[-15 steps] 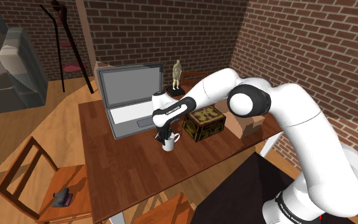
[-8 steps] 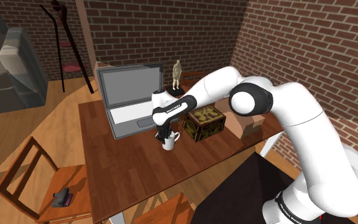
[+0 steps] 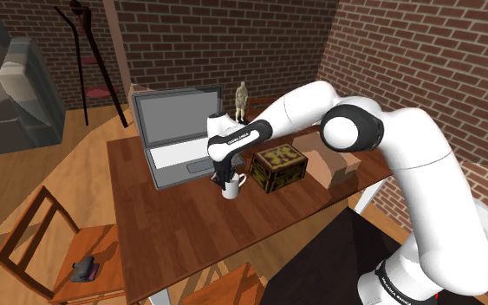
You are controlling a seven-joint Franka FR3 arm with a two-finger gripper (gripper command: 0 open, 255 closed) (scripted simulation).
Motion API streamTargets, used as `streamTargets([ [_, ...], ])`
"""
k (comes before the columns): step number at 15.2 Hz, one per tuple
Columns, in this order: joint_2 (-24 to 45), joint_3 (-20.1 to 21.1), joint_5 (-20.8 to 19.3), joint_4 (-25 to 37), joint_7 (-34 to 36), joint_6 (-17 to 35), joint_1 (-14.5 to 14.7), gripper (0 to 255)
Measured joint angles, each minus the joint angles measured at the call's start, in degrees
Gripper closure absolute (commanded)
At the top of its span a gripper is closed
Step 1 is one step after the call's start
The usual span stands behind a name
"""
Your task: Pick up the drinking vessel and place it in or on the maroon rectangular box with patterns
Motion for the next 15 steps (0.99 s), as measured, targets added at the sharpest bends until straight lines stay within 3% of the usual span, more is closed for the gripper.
streamTargets([
  [15,-8.0,0.7,0.9,-1.1,-0.4,-6.9,-0.5,255],
])
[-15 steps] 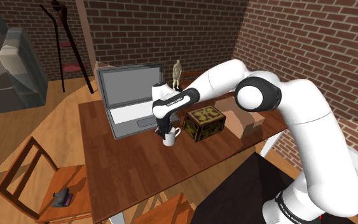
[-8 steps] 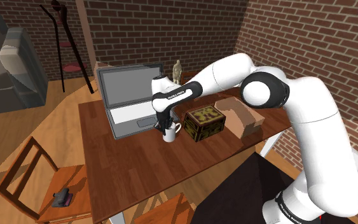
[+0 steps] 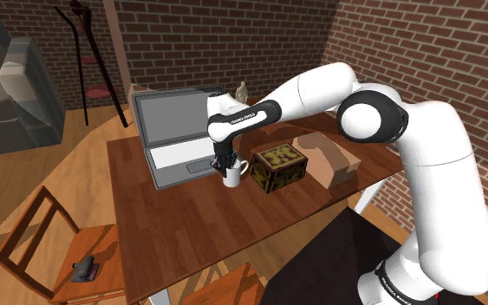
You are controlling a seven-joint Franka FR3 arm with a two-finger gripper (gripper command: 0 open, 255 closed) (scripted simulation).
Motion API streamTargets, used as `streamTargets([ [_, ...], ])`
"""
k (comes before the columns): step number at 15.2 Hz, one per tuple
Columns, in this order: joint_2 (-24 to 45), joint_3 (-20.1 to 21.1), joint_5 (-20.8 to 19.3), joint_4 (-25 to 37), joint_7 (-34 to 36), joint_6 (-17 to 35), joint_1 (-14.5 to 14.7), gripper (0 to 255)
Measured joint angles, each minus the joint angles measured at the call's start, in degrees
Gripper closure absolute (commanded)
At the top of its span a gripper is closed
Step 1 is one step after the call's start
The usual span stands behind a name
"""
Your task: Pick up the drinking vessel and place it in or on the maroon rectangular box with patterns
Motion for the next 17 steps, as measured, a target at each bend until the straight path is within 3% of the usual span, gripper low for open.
streamTargets([
  [17,-6.2,0.4,0.9,3.1,-1.1,-9.3,-0.7,255],
])
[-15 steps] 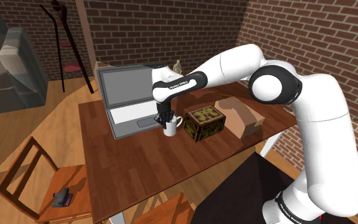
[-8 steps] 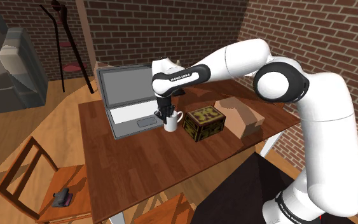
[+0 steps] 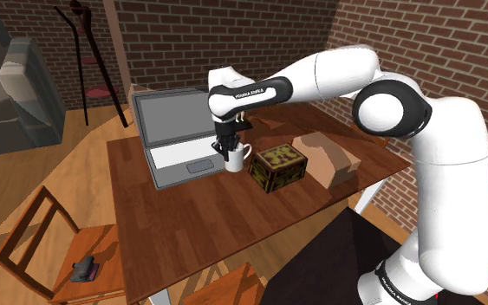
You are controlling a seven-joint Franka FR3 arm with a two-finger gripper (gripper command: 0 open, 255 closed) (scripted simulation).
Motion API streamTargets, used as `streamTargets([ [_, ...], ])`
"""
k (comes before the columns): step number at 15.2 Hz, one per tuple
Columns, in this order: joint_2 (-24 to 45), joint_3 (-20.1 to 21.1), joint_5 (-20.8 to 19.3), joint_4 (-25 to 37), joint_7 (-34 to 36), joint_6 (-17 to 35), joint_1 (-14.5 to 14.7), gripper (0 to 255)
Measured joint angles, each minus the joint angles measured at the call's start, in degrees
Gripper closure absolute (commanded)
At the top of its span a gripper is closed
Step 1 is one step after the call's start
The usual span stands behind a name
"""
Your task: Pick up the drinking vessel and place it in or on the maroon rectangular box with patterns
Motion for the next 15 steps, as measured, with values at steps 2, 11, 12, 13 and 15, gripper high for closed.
streamTargets([
  [2,-1.6,-0.4,0.1,-2.1,-1.8,0.5,-1.6,255],
  [11,-4.8,-3.2,0.1,-5.7,-11.6,1.4,-9.1,255],
  [12,-4.8,-3.6,0.1,-5.6,-12.7,1.3,-9.9,255],
  [13,-4.4,-3.9,0.1,-5.0,-13.9,1.1,-10.7,255],
  [15,-4.7,-4.6,0.0,-5.1,-16.2,1.1,-12.4,255],
])
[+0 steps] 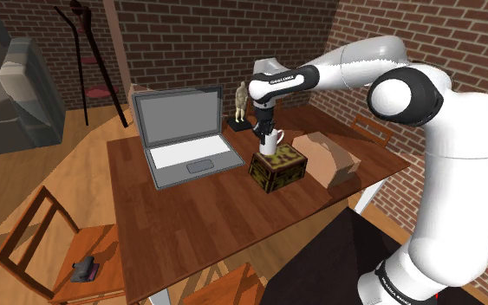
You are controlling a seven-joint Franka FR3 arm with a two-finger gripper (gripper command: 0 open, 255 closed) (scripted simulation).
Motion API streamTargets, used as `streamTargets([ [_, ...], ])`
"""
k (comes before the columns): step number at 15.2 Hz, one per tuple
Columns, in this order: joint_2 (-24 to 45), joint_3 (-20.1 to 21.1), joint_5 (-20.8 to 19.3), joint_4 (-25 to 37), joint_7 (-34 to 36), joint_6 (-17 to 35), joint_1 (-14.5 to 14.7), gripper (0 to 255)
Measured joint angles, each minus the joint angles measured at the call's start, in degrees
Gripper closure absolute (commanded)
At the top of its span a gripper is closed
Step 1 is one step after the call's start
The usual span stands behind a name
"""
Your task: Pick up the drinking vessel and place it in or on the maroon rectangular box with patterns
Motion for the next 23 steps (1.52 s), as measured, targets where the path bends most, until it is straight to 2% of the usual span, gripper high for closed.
streamTargets([
  [6,0.6,-2.0,-0.1,1.5,-6.6,-0.5,-4.8,255],
  [12,3.1,-3.7,-0.1,6.8,-13.0,-2.8,-9.3,255],
  [23,6.9,-4.0,-0.2,4.9,-13.4,2.9,-10.0,255],
])
